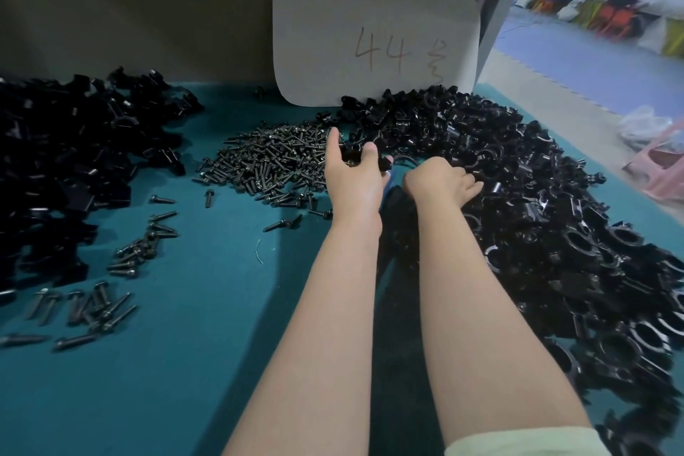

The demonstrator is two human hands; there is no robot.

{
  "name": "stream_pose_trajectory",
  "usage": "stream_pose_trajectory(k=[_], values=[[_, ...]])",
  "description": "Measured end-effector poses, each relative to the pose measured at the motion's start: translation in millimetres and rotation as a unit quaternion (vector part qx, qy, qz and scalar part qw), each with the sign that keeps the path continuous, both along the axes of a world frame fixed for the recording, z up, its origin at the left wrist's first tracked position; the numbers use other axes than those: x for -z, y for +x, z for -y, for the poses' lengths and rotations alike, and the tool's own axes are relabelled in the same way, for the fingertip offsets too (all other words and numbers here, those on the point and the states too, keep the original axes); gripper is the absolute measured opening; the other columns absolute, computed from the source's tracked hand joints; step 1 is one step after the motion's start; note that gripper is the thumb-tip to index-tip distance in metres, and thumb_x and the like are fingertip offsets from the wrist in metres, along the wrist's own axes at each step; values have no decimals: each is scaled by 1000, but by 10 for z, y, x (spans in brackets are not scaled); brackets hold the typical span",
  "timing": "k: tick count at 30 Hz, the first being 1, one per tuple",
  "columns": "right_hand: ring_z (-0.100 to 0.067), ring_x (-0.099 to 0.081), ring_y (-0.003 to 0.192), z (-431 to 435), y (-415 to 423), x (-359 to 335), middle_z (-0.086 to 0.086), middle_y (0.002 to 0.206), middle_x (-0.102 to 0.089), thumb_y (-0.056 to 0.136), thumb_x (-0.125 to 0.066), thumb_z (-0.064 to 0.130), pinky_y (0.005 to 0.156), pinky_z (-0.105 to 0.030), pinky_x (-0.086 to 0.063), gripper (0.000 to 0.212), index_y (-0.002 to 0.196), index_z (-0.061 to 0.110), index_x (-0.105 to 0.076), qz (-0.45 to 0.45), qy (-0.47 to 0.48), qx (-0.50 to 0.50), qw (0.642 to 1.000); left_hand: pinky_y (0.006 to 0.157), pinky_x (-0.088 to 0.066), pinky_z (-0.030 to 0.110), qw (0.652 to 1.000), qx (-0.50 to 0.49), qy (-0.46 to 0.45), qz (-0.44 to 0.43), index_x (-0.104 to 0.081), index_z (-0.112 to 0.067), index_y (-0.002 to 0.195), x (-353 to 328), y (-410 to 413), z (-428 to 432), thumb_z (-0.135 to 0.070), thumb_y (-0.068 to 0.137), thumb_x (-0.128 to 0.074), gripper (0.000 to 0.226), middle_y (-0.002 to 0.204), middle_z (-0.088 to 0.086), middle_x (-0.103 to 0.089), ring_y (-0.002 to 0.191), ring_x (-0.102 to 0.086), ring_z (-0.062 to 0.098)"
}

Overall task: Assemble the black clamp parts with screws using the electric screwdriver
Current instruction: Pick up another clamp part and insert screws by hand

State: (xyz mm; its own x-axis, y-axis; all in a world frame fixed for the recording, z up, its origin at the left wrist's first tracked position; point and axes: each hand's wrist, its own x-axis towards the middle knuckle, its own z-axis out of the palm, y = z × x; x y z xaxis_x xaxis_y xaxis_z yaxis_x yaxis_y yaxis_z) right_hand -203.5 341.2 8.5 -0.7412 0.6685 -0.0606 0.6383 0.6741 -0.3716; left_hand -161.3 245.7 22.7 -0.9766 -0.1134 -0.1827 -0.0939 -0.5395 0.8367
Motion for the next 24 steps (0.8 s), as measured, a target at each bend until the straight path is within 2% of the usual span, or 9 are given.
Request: stream_pose_trajectory(k=[3,6,9,10,12,14,17,20,24], values=[[-37,-23,137,34,15,-29,-23,145,-32,90,-51,19,118,-46,-4,35,124,7,-54,-35,-15,16,999,78,-58,25,1000,-18,-13,-18,-35,-30,147,-3,-3,-15,-7,102,-44,52,147,9,-43,110,-62,24],[-35,-34,130,35,28,-116,-21,142,-33,95,-47,19,115,-41,-18,33,125,7,-52,-157,-56,33,986,97,-51,36,999,-34,-30,-7,-51,-20,136,1,-21,-21,-8,103,-39,37,133,13,-55,110,-61,23],[-13,-48,94,67,86,-248,-14,131,-43,97,-49,18,85,-13,-32,24,118,9,-52,-325,-167,-13,931,82,-54,24,999,-34,34,15,-55,-9,128,-38,-14,34,-7,103,-40,29,114,11,-63,102,-63,22],[-10,-48,89,100,122,-292,-12,126,-48,96,-51,18,80,-11,-33,18,112,11,-53,-364,-195,-26,910,77,-55,21,997,-33,69,22,-55,-6,126,-64,3,68,-7,102,-44,27,103,9,-63,93,-64,20],[-17,-59,96,201,213,-370,-9,110,-57,93,-56,15,90,-23,-45,8,95,17,-49,-412,-281,-43,865,77,-57,21,990,-21,134,32,-55,0,120,-112,55,151,-6,99,-50,22,92,7,-60,81,-64,16],[-21,-66,91,332,338,-422,-5,96,-57,92,-58,8,87,-32,-54,17,89,18,-45,-428,-396,-71,809,78,-57,23,988,-2,151,39,-54,-3,113,-156,131,265,-3,99,-48,15,94,12,-62,78,-64,18],[-18,-67,87,533,553,-441,-5,98,-57,91,-56,-2,78,-24,-57,18,103,10,-49,-417,-507,-132,743,71,-57,22,991,-5,121,48,-54,-10,102,-170,286,496,-4,102,-42,14,103,19,-66,75,-67,19],[-17,-65,87,755,713,-400,-10,97,-62,90,-53,-8,76,-20,-57,20,104,5,-58,-372,-534,-177,738,64,-57,19,993,-47,105,31,-56,-8,103,-115,469,756,-3,101,-42,15,99,16,-67,71,-67,16],[-17,-64,95,1063,844,-274,-5,99,-61,90,-58,-3,80,-23,-56,25,114,3,-59,-328,-514,-200,767,71,-56,21,994,-101,34,25,-57,-9,118,21,646,1057,-4,99,-45,23,111,15,-67,89,-66,20]])
